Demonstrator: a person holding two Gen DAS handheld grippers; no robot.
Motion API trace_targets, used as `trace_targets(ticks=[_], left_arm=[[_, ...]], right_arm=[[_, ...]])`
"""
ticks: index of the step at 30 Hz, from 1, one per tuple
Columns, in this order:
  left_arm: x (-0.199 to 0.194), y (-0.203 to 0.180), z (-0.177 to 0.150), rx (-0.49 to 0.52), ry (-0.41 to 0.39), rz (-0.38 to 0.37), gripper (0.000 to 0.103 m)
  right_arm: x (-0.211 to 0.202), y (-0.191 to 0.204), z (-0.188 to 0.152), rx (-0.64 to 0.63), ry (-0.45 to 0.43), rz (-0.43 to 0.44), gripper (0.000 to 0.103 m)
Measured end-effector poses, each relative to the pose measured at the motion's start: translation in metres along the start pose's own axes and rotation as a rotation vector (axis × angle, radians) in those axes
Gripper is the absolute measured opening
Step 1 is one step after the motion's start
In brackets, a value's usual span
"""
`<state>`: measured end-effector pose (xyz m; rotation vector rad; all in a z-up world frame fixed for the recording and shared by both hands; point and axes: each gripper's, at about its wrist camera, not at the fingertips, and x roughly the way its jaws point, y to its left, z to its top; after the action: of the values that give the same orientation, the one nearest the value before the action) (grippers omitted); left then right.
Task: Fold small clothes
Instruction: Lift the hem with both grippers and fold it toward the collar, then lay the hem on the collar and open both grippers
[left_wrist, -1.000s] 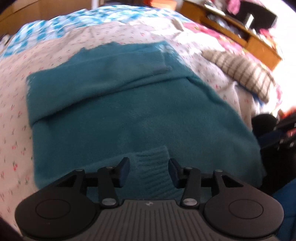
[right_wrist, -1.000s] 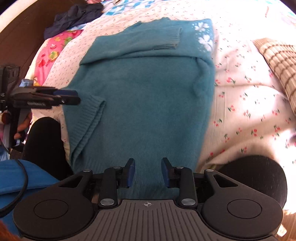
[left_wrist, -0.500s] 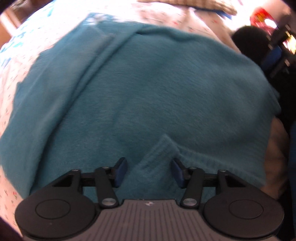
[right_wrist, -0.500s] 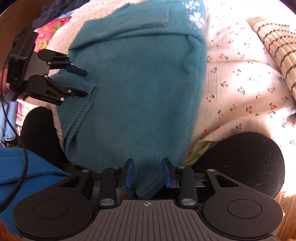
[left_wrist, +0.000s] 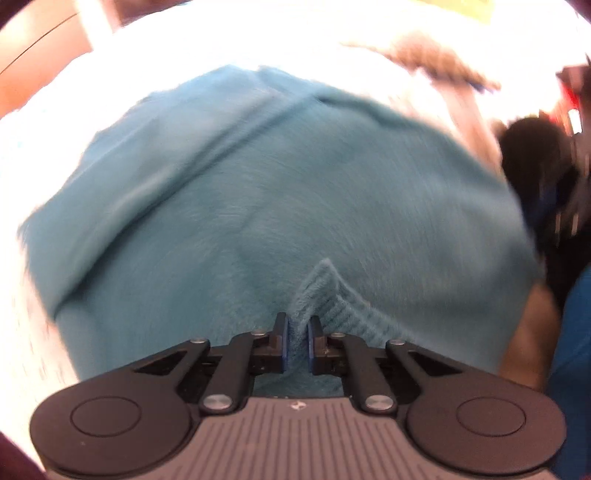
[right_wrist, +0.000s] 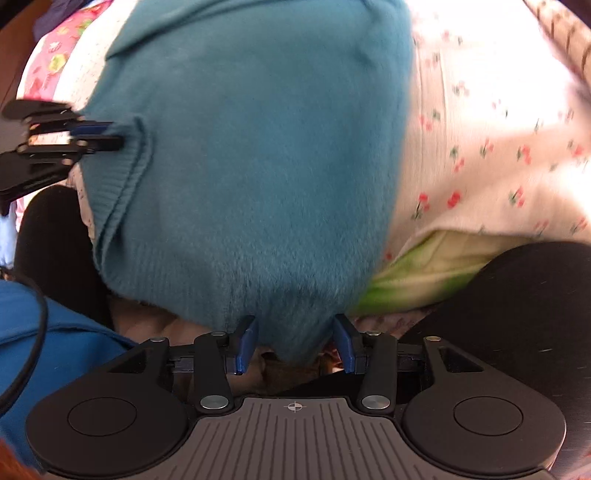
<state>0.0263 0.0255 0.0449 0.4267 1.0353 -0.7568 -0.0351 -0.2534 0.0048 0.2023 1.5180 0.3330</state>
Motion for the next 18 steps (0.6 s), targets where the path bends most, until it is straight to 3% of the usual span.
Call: trace_targets(ticks=[2,4,10,14,18], left_arm=[[-0.009,0.011,-0.01,-0.114,-0.053,-0.014,0.015],[-0.016,0.019,-0.017,-0.205,-0.099,-0.027,0.015],[-0.024,0.036,-0.019,-0.342,-0.188,-0.039,0.015],[-0.024,0.042,-0.016,-0.376,-0.22,-0.038,0.015],[-0.021,0.043,-0.022,-0.396,-0.239,-0.042,0.015]], right_arm=[[-0.001,-0.003,-0.001,0.034,-0.015,0.052,0.012],[-0.009,-0.007,-0.003,0.074,-0.075,0.117,0.0],[-0.053,-0.013,-0.001,0.13,-0.34,0.197,0.0],[-0.065,-0.017,0.002,0.128,-0.335,0.11,0.002],[-0.062,-0.011,0.002,0.102,-0.232,0.048,0.008]])
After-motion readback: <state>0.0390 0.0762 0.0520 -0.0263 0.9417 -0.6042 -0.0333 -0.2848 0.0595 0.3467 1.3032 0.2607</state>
